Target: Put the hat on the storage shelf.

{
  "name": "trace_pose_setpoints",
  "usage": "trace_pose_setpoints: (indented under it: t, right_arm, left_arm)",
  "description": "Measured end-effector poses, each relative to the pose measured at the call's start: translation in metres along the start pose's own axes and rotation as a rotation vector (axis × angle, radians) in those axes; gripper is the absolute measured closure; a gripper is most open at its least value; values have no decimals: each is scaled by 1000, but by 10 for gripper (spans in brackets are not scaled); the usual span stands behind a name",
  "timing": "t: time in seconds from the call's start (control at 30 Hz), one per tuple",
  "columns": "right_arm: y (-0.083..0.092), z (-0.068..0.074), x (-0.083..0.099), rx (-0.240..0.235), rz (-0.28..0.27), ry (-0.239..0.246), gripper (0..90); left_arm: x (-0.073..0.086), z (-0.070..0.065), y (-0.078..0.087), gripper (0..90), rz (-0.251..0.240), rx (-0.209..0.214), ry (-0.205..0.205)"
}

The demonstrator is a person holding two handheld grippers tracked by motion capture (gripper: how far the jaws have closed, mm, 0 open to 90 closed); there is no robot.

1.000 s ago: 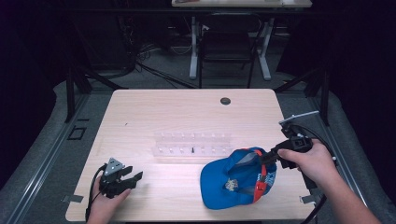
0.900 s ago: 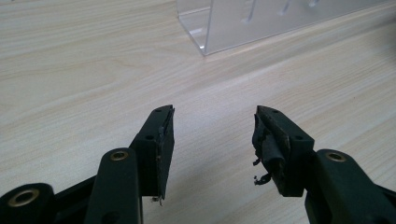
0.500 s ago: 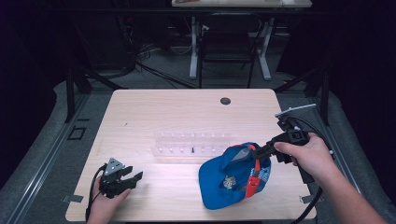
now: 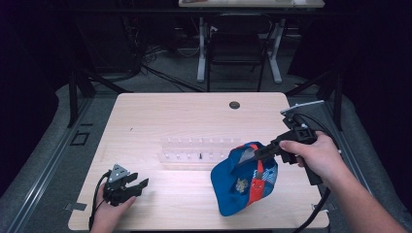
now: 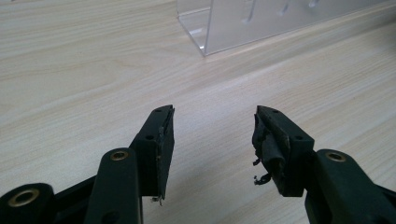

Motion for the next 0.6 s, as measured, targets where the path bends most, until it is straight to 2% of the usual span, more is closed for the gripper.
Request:
trace_pose_setpoints:
  t: [0.2, 0.47, 0.6]
  right_arm:
    - [3, 11, -4, -8, -11, 10, 783]
    - [9, 14, -8, -19, -26, 24, 783]
    - [13, 16, -12, -36, -54, 19, 783]
  left_arm:
    - [0, 0, 0, 481, 1, 1, 2]
    - [0, -1, 0, 481, 5, 4, -3]
    - [0, -1, 0, 481, 4, 2, -4]
Point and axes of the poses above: each handheld gripper's, and its own axes: y roughly backward along the jaws, x roughly out of its underside, z roughly to its left, the point moved 10 cm from there along -y, roughly forward along the jaws, and after that the axes turned 11 degrees about -x, right-handed, at the moved point
